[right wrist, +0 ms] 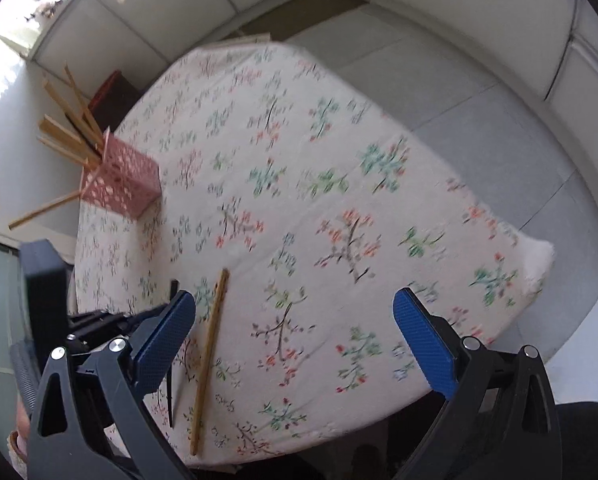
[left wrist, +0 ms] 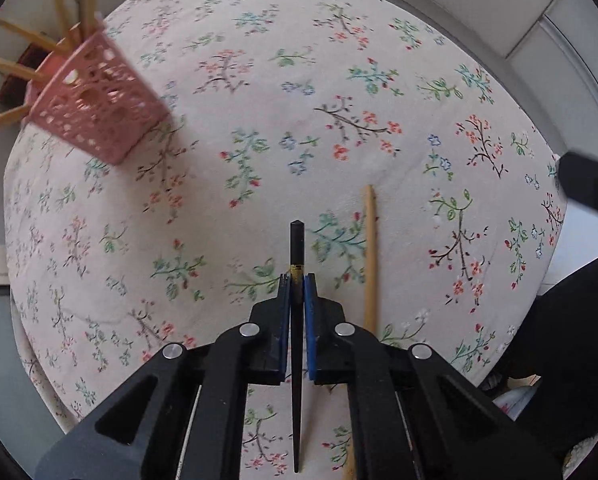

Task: Organize utensils
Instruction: 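Grasp the dark chopstick with the left gripper while the right gripper grasps the wooden one, then lift both chopsticks upright and carry them over the pink holder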

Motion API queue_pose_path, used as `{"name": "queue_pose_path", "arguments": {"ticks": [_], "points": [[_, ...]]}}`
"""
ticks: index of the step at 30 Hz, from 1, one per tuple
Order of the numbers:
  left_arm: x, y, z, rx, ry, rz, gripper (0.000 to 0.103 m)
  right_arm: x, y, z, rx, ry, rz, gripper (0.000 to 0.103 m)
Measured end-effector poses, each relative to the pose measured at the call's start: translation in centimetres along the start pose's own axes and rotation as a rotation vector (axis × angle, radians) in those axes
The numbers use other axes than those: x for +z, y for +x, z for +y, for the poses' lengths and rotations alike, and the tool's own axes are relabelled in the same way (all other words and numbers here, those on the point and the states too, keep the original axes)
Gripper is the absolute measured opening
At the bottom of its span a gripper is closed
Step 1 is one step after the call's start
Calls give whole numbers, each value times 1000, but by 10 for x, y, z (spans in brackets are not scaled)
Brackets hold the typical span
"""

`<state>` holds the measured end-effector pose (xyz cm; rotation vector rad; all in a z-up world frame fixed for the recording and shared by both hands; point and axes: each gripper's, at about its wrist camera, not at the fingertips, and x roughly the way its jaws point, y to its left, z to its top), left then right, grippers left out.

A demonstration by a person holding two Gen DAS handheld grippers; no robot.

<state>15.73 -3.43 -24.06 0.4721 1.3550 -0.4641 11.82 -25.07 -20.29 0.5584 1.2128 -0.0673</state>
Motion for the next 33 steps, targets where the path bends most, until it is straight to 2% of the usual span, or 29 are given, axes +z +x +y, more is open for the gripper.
{"name": "queue_pose_path", "arguments": {"ticks": [6,8,9,10,12,14,18,19,23,26,30,33], "points": [[-36,-23,46,32,-120,-56,6,-14,66,68,-80,-108,138,95],[-45,-32,59,31,-169,-78,6,-16,83,80,-103,-98,174,85],[-47,-39,67,32,-187,-91,6,-18,93,84,-122,-82,203,85],[-49,-44,70,41,-201,-103,6,-19,93,88,-149,-75,172,82],[-47,-53,75,54,-228,-131,6,-22,91,94,-202,-67,124,68],[-54,-64,79,59,-247,-159,6,-25,89,97,-237,-75,82,39],[-55,-82,79,57,-282,-201,6,-26,84,90,-252,-74,27,17],[-55,-84,78,58,-287,-206,6,-27,83,88,-236,-75,15,10],[-56,-94,71,66,-306,-240,6,-23,77,75,-81,-41,24,5],[-57,-104,70,61,-336,-278,6,-17,54,65,60,-40,-12,5],[-63,-126,66,33,-375,-358,6,-13,3,63,223,-118,-112,5],[-64,-142,61,18,-382,-399,6,-13,-35,69,271,-203,-205,5]]}}
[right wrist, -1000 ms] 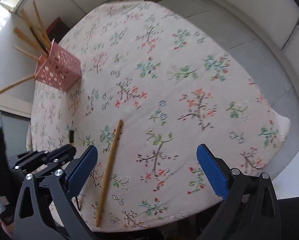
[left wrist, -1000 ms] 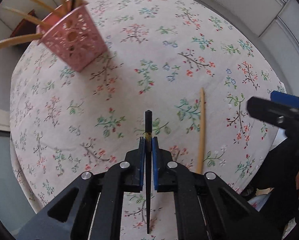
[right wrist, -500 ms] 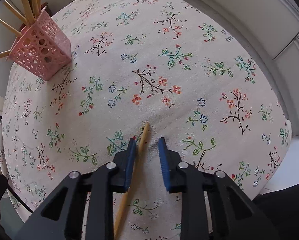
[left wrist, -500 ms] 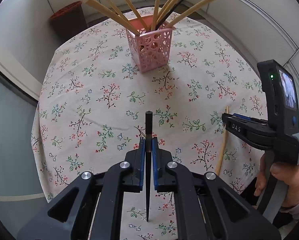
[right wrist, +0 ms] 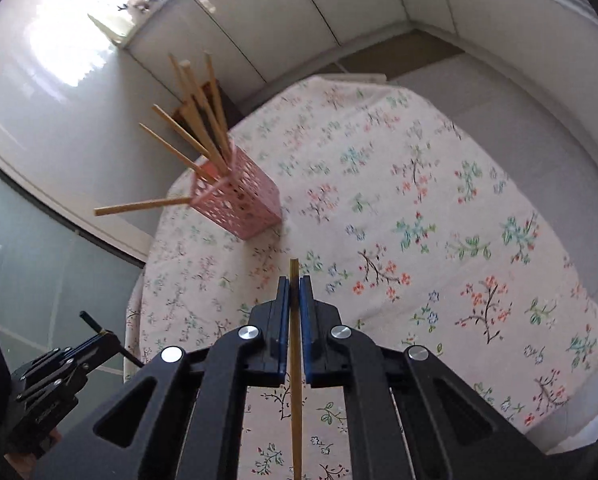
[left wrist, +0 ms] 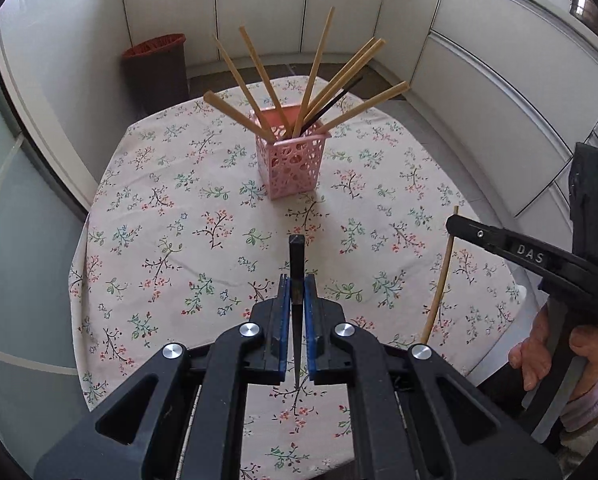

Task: Organize utensils
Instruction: 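Lift both chopsticks upright and carry them over the pink holder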

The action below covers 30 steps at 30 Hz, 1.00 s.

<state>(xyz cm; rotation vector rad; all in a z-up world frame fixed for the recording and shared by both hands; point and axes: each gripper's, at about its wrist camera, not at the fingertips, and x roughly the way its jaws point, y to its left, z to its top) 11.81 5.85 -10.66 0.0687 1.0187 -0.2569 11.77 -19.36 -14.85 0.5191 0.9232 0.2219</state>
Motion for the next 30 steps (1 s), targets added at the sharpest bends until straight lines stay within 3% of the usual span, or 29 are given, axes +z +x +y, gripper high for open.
{"name": "queue_pose_path", "arguments": {"ticks": [5,19,30], "points": [[7,-23,-11,-3,8,-55,6,21,-39,17,39,-79,-79,5],[38,-81,-31,24,36,-190,6,73,-120,48,53,-152,-175,5],[74,-105,-41,47,60,-277,6,114,-165,81,84,-231,-244,6]]}}
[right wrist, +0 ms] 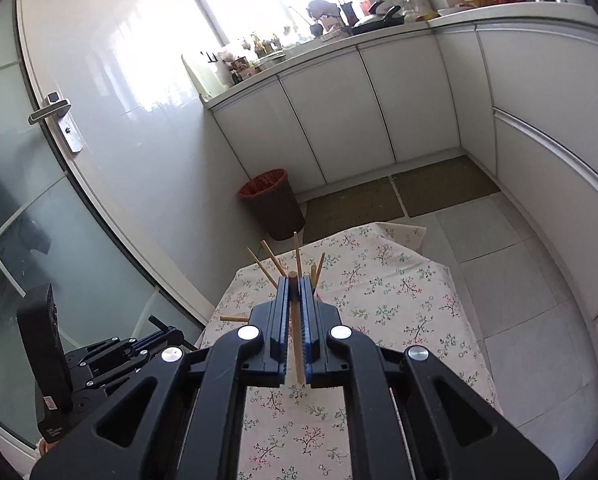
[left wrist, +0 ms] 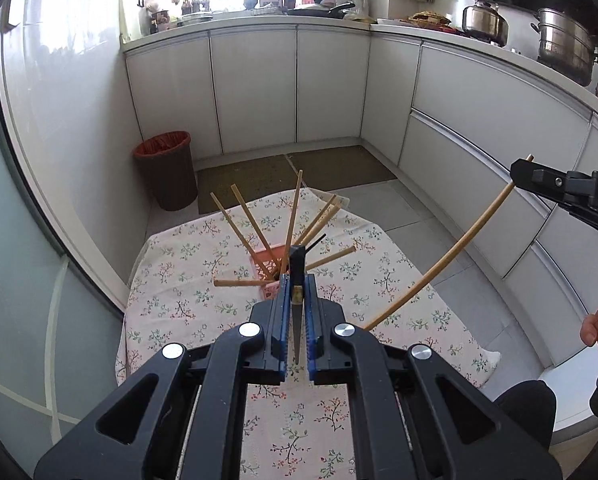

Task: Organize utensils
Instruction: 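Lift both chopsticks upright and carry them over the pink holder, then lower both chopsticks into the pink holder and open both grippers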

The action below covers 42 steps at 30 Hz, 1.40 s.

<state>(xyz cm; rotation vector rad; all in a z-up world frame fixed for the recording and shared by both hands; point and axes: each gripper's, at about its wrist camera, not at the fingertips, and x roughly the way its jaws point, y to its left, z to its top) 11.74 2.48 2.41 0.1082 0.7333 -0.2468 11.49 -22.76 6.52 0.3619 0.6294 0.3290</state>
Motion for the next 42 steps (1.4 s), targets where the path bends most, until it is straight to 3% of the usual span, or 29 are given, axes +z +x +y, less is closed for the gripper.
{"name": "queue_pose_path", "arguments": {"ticks": [10,15,19,22,24,28,34,42], "points": [[66,5,13,15,-35,-81,6,50,1,16,63,-9,-37,6],[91,37,28,38,-102,-90,6,68,12,24,78,-29,-54,6],[93,77,40,47,-161,-46,6,74,32,27,66,-48,-53,6],[82,115,48,47,-202,31,7,75,54,27,59,-48,-33,6],[70,137,50,44,-205,103,21,76,67,27,59,-40,-19,6],[61,117,65,27,-249,41,25,79,92,34,56,-46,-13,6],[74,67,95,63,-286,-91,44,82,127,48,29,-70,-9,6],[62,70,120,78,-324,-69,46,68,180,58,6,-100,37,6]]}}
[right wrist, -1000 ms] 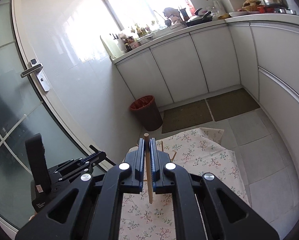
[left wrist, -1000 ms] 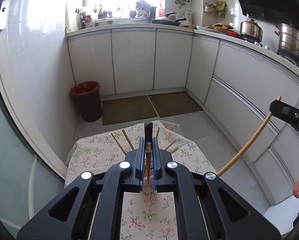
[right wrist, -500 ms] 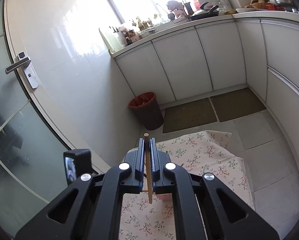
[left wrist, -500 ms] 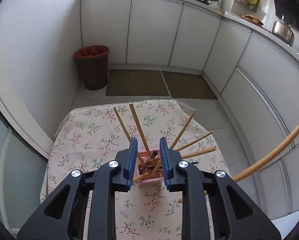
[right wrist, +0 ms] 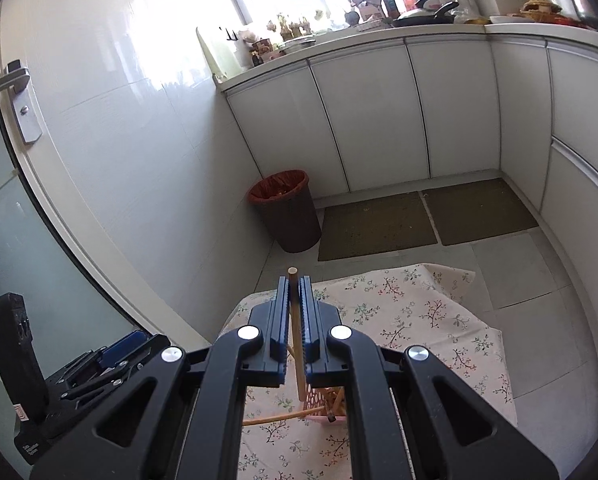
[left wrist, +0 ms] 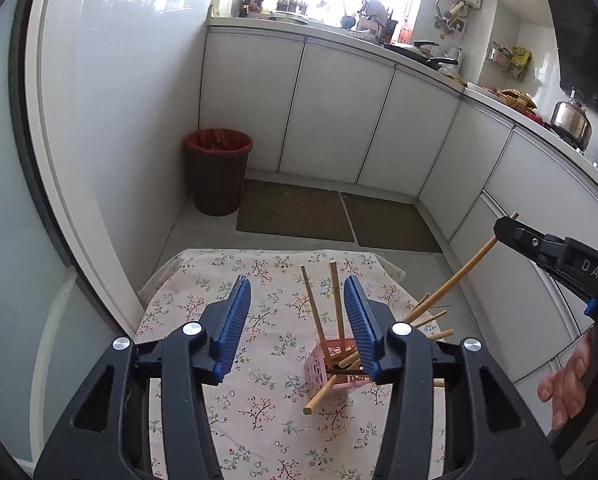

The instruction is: Organize utensils

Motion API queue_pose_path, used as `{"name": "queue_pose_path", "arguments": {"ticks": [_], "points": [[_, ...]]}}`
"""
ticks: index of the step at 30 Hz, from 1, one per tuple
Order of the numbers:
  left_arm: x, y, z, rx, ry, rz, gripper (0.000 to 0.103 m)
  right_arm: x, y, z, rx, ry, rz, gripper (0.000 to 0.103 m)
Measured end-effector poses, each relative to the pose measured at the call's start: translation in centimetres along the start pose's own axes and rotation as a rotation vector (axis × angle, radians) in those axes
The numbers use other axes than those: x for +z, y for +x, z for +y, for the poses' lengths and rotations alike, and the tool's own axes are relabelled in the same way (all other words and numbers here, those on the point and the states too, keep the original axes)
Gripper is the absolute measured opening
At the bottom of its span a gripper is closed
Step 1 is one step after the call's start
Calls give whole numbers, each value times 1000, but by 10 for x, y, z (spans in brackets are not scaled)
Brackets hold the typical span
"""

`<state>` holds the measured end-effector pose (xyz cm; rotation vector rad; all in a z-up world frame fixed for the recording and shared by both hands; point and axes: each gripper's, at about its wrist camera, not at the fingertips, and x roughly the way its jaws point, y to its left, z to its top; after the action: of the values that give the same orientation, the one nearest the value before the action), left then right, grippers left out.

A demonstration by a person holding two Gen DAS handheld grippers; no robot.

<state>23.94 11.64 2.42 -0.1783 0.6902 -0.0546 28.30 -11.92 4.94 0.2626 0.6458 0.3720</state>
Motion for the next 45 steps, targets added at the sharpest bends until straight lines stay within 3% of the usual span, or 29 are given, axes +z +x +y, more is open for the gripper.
{"name": "queue_pose_path", "arguments": {"ticks": [3,5,6,7,9,10,12,16,20,24,28,35,41,45], "points": [[-6,2,-1,18,2,16,47,-10,12,1,-21,-1,26,13],[-7,-5,-5,28,10,-3,47,-15,7,5,-45,-24,10,36],[-7,-11,-9,39,19,-22,47,-16,2,7,-53,-35,-1,40],[-7,-19,-14,52,28,-43,48,-17,-4,8,-66,-44,-15,41],[-9,-32,-23,61,39,-85,70,-20,-20,11,-100,-55,-33,41],[-10,-39,-28,69,40,-110,74,-21,-27,12,-117,-59,-38,41],[-13,-54,-39,95,60,-158,76,-24,-39,11,-141,-64,-40,44],[-19,-70,-54,91,76,-164,76,-33,-62,3,-163,-44,-38,49],[-28,-83,-63,105,80,-172,81,-41,-88,-4,-189,-26,-65,70],[-37,-93,-71,120,85,-179,93,-50,-105,-7,-212,-18,-73,82],[-48,-102,-77,134,86,-188,96,-60,-117,-14,-242,9,-71,92],[-66,-113,-83,156,91,-183,96,-79,-142,-23,-326,49,-102,97],[-78,-126,-84,178,70,-190,96,-98,-150,-20,-404,17,-45,97],[-86,-134,-88,188,66,-171,96,-111,-163,-19,-409,35,-65,97]]}}
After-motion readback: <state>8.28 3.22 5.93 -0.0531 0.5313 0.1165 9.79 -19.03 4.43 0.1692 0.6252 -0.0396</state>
